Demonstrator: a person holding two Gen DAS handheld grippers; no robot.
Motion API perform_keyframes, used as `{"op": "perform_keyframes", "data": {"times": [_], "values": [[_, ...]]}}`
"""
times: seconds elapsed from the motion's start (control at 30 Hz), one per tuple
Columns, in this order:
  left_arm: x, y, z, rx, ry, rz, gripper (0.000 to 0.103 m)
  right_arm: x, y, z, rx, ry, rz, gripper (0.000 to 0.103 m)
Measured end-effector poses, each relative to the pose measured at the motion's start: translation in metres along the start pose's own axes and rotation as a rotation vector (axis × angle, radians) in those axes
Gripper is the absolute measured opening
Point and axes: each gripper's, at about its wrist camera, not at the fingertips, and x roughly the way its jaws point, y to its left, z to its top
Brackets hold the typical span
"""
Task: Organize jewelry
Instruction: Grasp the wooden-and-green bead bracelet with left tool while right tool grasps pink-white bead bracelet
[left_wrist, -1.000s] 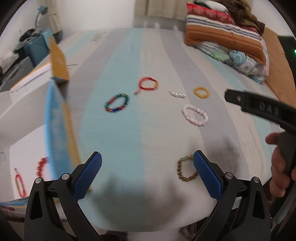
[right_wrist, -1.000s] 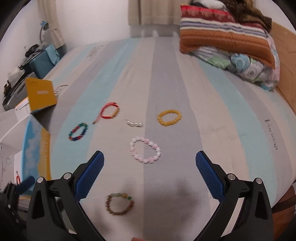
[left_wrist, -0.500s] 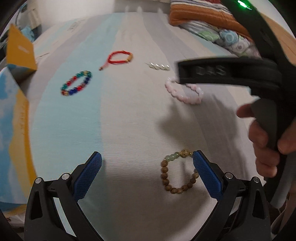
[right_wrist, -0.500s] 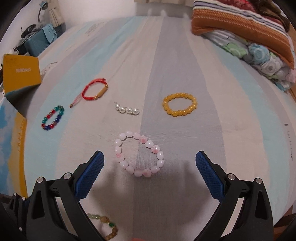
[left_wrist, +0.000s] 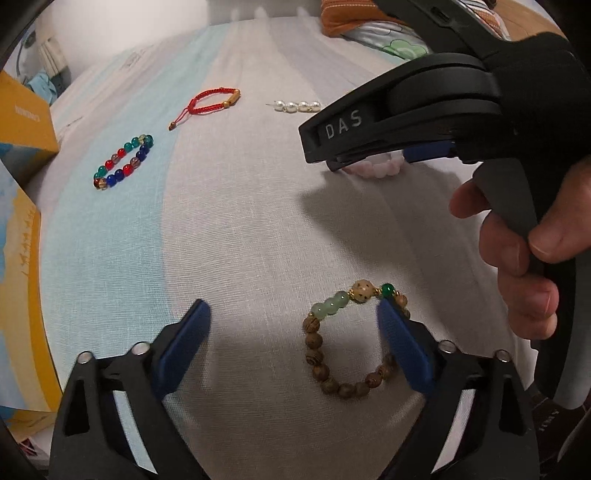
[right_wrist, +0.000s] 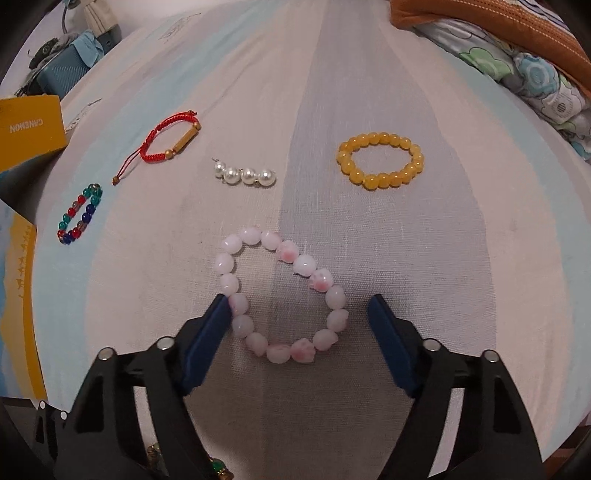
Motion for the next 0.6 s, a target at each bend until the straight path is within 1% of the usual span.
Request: {"op": "perform_keyframes", "data": {"times": [0.07, 0.1, 0.17, 0.2, 0.27, 0.3, 0.37, 0.4, 0.43, 0.47, 0.6], "values": [[-0.001, -0.001, -0.001, 0.006, -0.002, 0.003, 0.076, 0.0, 0.0, 0.0, -0.002, 0.0, 0.006, 0.054], [-0.002, -0.001, -0.002, 0.004, -0.001, 0.005, 0.074, 0.0, 0.0, 0.0, -0.002, 0.0, 0.006, 0.052], [-0.003, 0.0, -0.003, 0.004, -0.002, 0.011, 0.064, -0.001, -0.001, 0.0, 0.005, 0.001, 0.01, 0.04], [-0.004, 0.0, -0.004, 0.005, -0.003, 0.013, 0.061, -0.002, -0.002, 0.0, 0.013, 0.001, 0.012, 0.036], [-0.005, 0.002, -0.002, 0.01, 0.002, 0.022, 0.049, -0.003, -0.004, 0.001, 0.023, 0.003, 0.014, 0.023], [-0.006, 0.004, -0.002, 0.009, 0.002, 0.026, 0.046, -0.003, -0.005, 0.0, 0.027, 0.004, 0.017, 0.021], [-0.008, 0.008, 0.0, -0.004, 0.005, 0.029, 0.024, -0.004, -0.006, -0.001, 0.044, 0.004, 0.029, 0.021], [-0.008, 0.011, 0.001, -0.01, 0.008, 0.028, 0.021, -0.004, -0.007, -0.001, 0.051, 0.003, 0.032, 0.02], [-0.009, 0.015, 0.002, -0.02, 0.01, 0.024, 0.011, -0.005, -0.009, -0.001, 0.059, 0.001, 0.036, 0.02], [-0.009, 0.017, 0.005, -0.029, 0.012, 0.02, 0.008, -0.007, -0.01, -0.001, 0.067, -0.004, 0.041, 0.02], [-0.014, 0.022, 0.007, -0.044, 0.013, -0.001, 0.008, -0.011, -0.015, 0.002, 0.08, -0.021, 0.052, 0.02]]}}
